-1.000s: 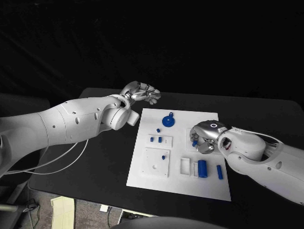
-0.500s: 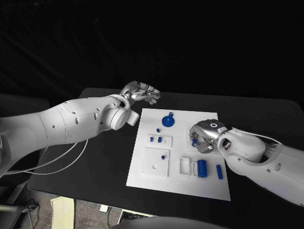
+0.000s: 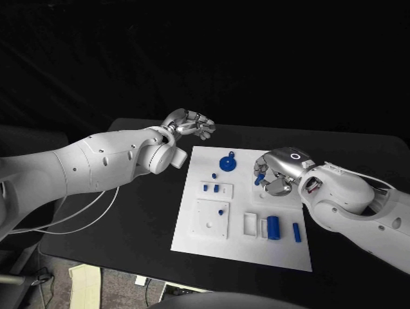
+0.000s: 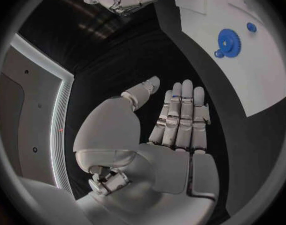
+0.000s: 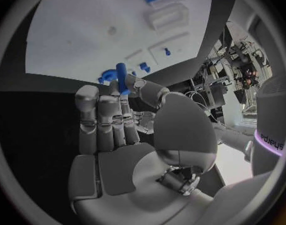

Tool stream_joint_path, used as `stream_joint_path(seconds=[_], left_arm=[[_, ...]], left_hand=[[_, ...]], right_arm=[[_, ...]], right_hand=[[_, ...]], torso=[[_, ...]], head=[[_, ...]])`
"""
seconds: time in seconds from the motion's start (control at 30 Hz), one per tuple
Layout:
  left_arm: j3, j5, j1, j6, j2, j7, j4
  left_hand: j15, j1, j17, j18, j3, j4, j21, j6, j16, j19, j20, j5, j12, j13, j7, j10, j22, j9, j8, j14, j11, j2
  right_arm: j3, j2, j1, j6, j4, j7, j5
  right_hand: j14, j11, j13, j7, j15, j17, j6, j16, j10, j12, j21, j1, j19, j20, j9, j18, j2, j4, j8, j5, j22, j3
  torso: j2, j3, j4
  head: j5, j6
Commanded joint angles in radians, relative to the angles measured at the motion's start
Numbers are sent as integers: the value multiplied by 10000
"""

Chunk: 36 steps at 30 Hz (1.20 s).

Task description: Assemble the parts on the task board

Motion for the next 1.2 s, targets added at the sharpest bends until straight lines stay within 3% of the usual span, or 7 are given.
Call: stream_joint_path(seconds=[0.03, 0.2, 0.4, 0.57, 0.73, 0.9, 1.2], left_arm=[[8, 40, 13, 108, 33, 107, 9], [9, 41, 13, 106, 64, 117, 15], [9, 44, 13, 112, 117, 121, 17], [9, 44, 13, 112, 135, 117, 28], [9, 44, 13, 118, 166, 113, 40], [9, 44, 13, 135, 208, 106, 90], [9, 44, 13, 151, 233, 97, 126]], left_hand=[[59, -14, 12, 168, -54, -22, -67, -58, -43, 13, 77, -28, -42, -17, 3, -51, 17, -14, 58, 45, -14, 98], [59, -14, 17, 168, -55, -23, -69, -58, -47, 13, 77, -28, -41, -17, 3, -51, 18, -15, 60, 46, -14, 98], [59, -15, 22, 167, -56, -23, -71, -59, -52, 14, 78, -29, -41, -17, 4, -50, 19, -16, 61, 47, -14, 98], [59, -16, 27, 167, -57, -23, -74, -59, -56, 15, 78, -29, -40, -17, 4, -50, 20, -16, 63, 48, -14, 100], [60, -16, 32, 167, -58, -23, -76, -59, -62, 15, 78, -30, -39, -18, 4, -50, 22, -17, 65, 49, -15, 101], [60, -17, 38, 167, -60, -24, -79, -60, -68, 16, 79, -30, -39, -18, 4, -50, 23, -18, 66, 50, -15, 101], [61, -21, 47, 167, -62, -21, -84, -62, -77, 17, 80, -31, -38, -18, 4, -50, 25, -19, 68, 52, -15, 106]], right_arm=[[-11, 177, -21, -233, 240, 111, 480], [-71, 704, -26, -194, 264, 236, 575], [-542, 1249, -196, -203, 239, 341, 306], [-712, 1585, -408, -185, 177, 375, 176], [-955, 1868, -484, -177, 68, 410, -9], [-1142, 2154, -700, -166, -258, 466, -130], [-1234, 2388, -908, -161, -570, 487, -273]], right_hand=[[-35, -21, 17, -29, -73, -14, 69, 37, 267, 29, 38, -5, -10, -65, 11, 1157, 7, 15, 31, -4, 168, 73], [-36, -22, 19, -29, -75, -15, 68, 36, 266, 29, 39, -5, -9, -69, 10, 1157, 13, 19, 29, -4, 167, 83], [-40, -23, 22, -26, -78, -18, 60, 32, 257, 26, 38, -6, -11, -76, 7, 1157, 28, 22, 22, -4, 166, 99], [-42, -24, 23, -25, -79, -19, 56, 30, 253, 25, 37, -4, -12, -81, 6, 1157, 36, 19, 18, -4, 165, 106], [-45, -25, 25, -23, -80, -21, 52, 27, 248, 23, 36, -2, -14, -87, 5, 1157, 40, 11, 15, -4, 164, 114], [-47, -25, 28, -23, -81, -22, 50, 25, 245, 23, 35, 1, -16, -92, 5, 1157, 46, 3, 13, -4, 164, 120], [-49, -26, 31, -22, -82, -24, 48, 23, 242, 22, 34, 3, -17, -99, 4, 1157, 55, -8, 11, -4, 163, 127]], torso=[[5, 4, -9], [10, -1, -14], [13, -7, 13], [15, -19, 14], [10, -13, -1], [19, -14, 17], [17, 4, 0]], head=[[36, -15], [52, -32], [90, -31], [144, -51], [214, -84], [265, -124], [332, -191]])
